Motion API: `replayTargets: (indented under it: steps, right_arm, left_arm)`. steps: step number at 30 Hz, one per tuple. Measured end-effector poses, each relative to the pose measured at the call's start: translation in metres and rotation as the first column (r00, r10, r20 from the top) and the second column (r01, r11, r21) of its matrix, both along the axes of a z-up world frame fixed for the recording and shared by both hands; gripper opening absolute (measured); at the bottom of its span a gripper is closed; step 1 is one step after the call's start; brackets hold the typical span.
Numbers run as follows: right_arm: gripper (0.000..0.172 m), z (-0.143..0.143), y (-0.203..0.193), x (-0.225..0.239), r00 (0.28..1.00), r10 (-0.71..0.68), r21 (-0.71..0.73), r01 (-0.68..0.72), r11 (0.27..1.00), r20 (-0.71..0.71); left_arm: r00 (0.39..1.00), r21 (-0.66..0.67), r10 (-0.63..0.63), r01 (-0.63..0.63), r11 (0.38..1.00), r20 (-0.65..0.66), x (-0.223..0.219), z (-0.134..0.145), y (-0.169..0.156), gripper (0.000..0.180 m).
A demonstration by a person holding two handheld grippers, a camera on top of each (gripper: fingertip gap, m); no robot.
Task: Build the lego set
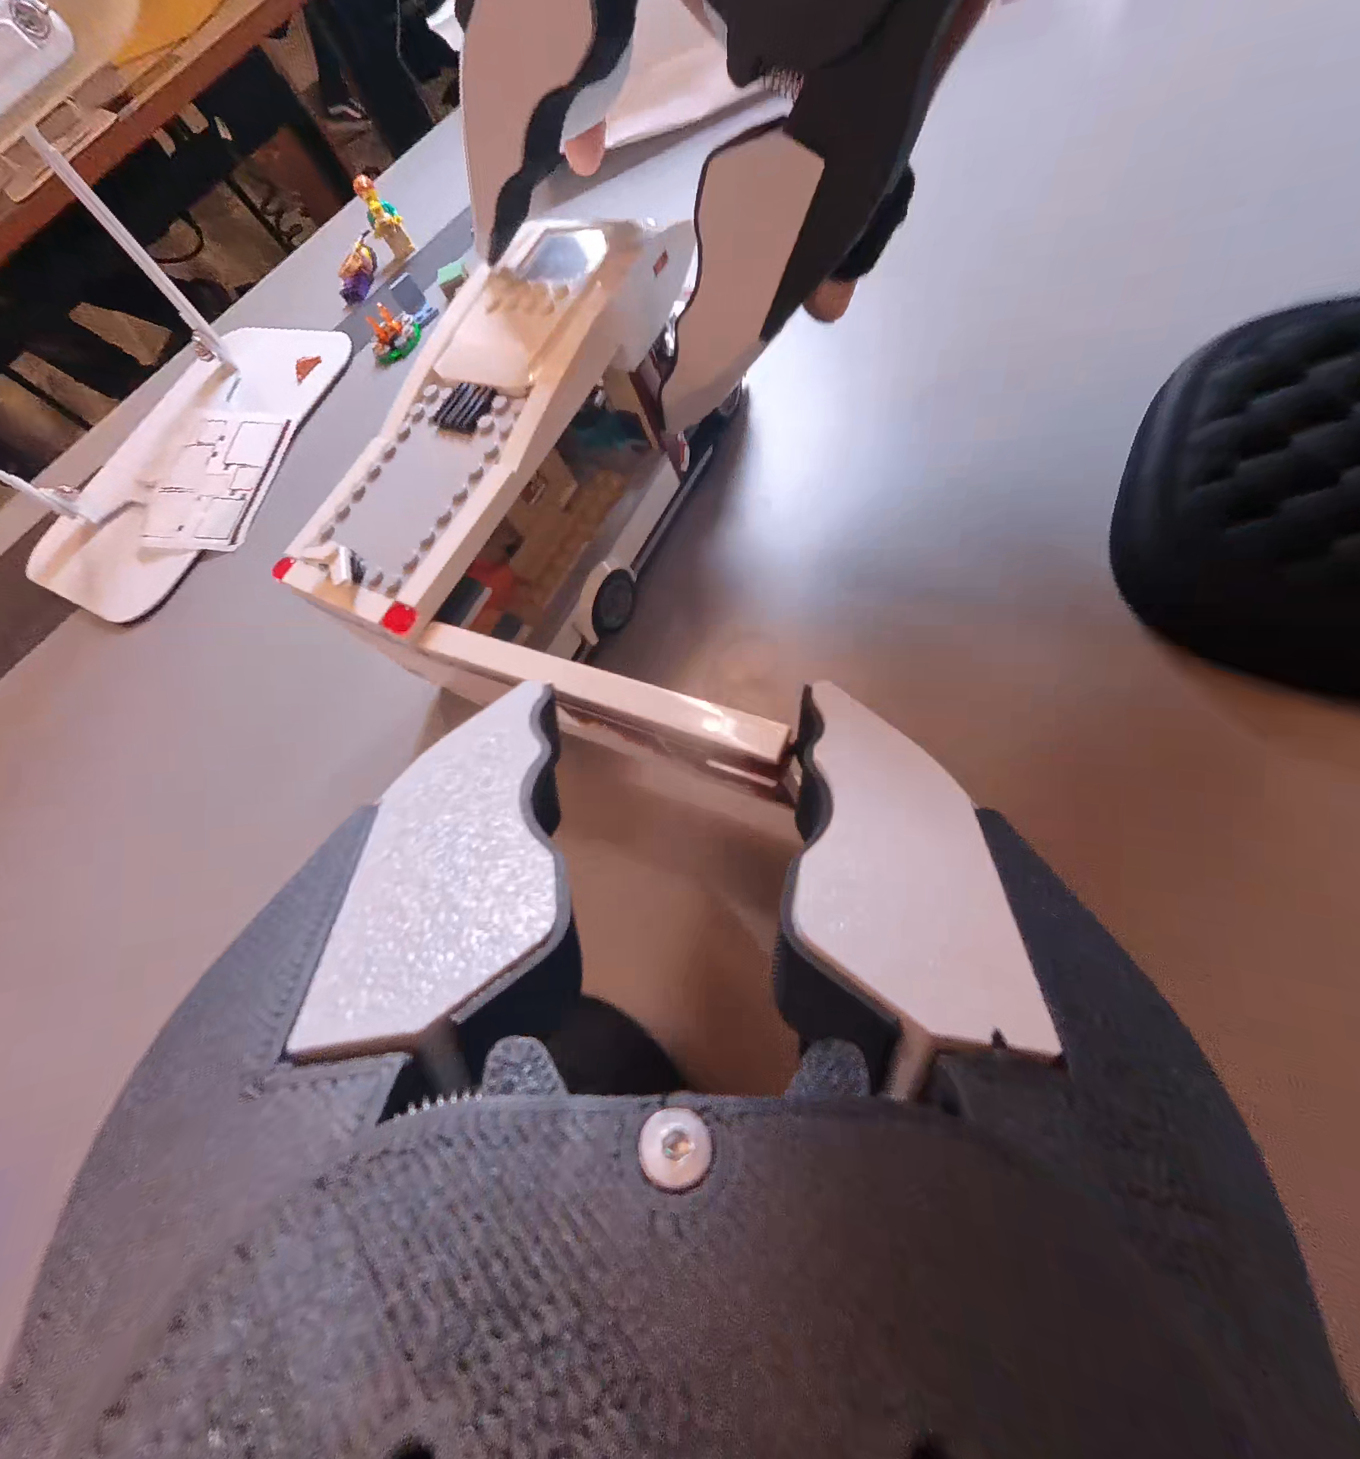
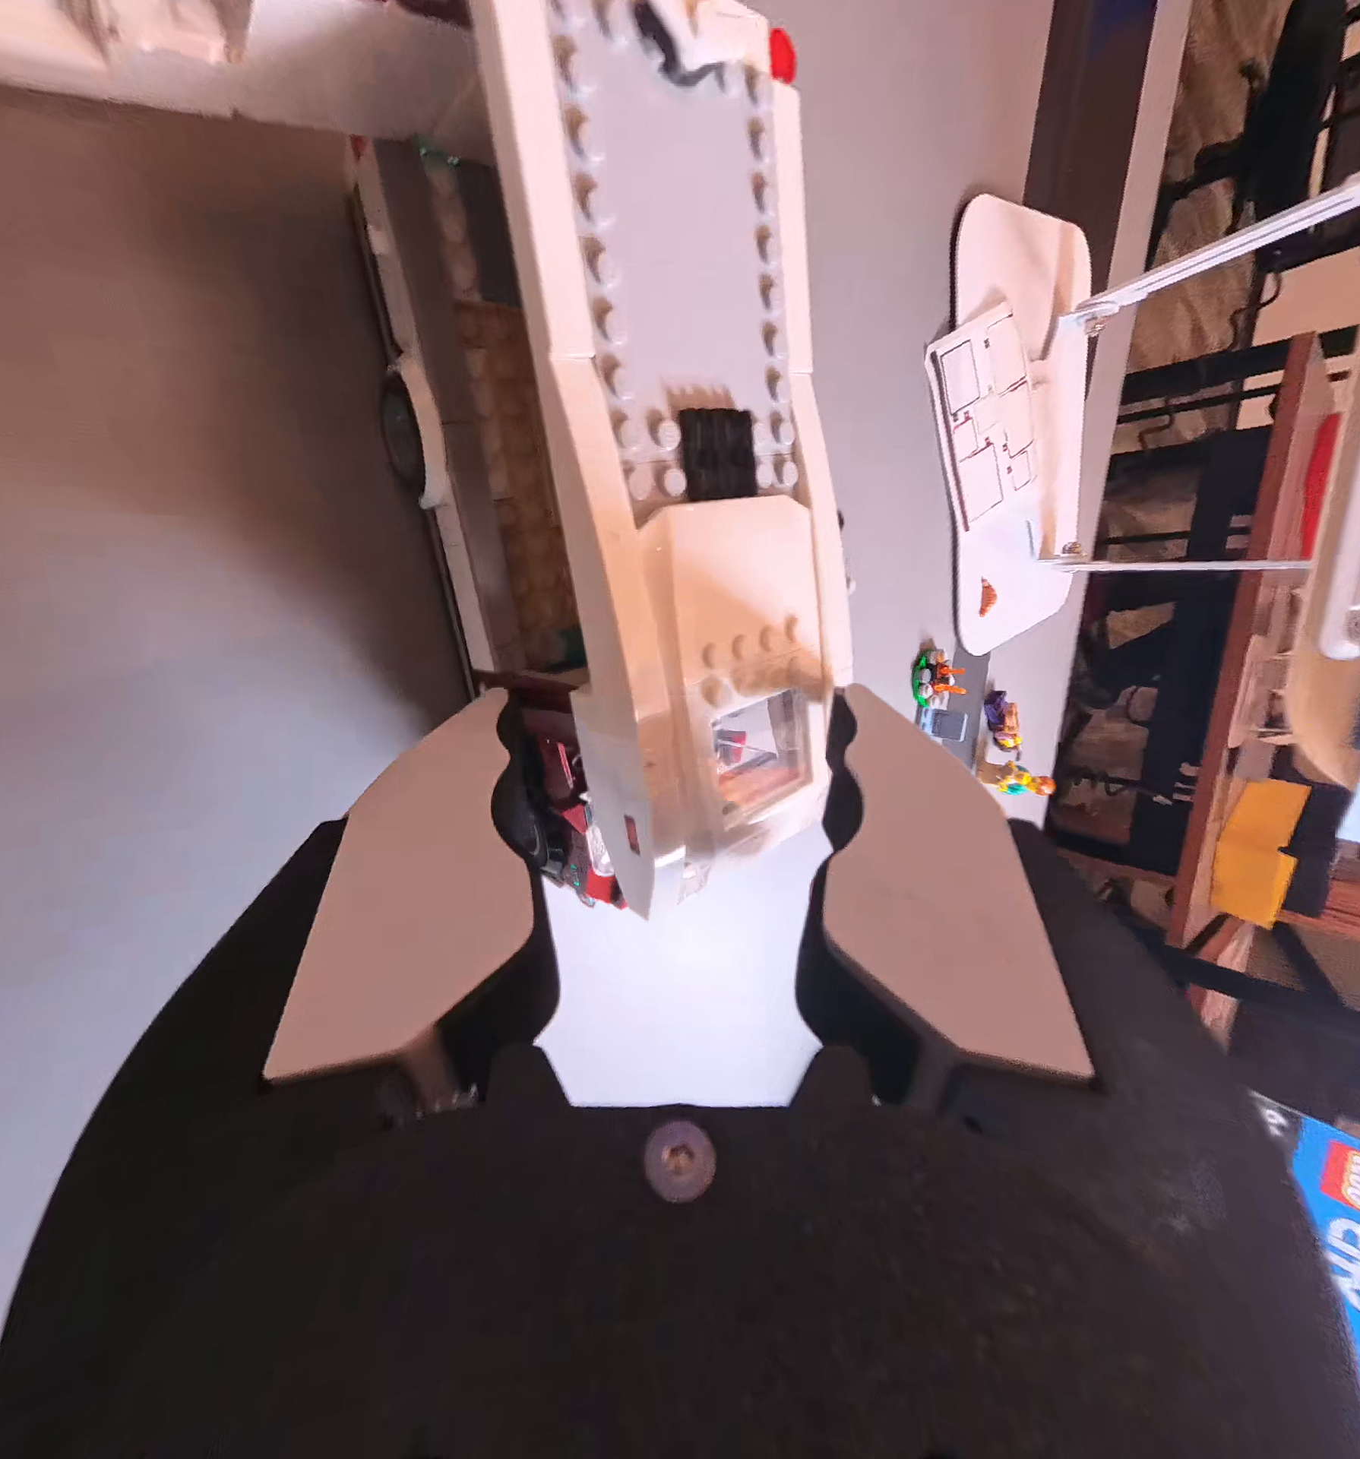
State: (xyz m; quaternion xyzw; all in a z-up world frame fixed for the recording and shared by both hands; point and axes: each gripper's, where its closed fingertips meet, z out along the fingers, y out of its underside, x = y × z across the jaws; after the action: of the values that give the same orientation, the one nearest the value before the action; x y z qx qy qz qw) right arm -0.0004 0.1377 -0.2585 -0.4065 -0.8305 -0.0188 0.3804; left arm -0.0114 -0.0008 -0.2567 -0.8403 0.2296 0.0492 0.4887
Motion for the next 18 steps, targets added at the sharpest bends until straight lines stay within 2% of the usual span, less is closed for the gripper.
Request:
replayTargets:
  steps: [4,7,9,14,18]
  right_arm:
    - [0.07,-0.001,0.008,0.007,1.0,0.016,0.028,-0.016,0.999,0.003]
    - [0.069,0.0,0.009,0.009,0.999,0.042,0.004,-0.042,0.999,-0.02]
    - [0.068,0.0,0.006,0.007,0.998,0.057,-0.006,-0.058,0.998,-0.036]
    - [0.069,0.001,0.0,0.002,0.997,0.046,-0.039,-0.048,0.998,-0.061]
    - [0.083,0.008,0.002,0.02,0.992,-0.027,-0.176,0.005,0.984,-0.125]
  left_arm:
    - [0.995,-0.038,0.002,-0.006,0.999,-0.099,-0.025,-0.001,-0.019,0.028]
    - [0.986,-0.064,0.054,-0.065,0.996,-0.159,-0.068,-0.004,-0.028,0.016]
    - [0.982,-0.081,0.089,-0.103,0.991,-0.169,-0.098,-0.007,-0.029,0.015]
    - [0.994,-0.096,0.079,-0.086,0.992,-0.075,-0.135,-0.007,-0.017,0.015]
    - [0.997,-0.075,0.028,-0.033,0.997,-0.07,-0.14,-0.001,-0.018,0.034]
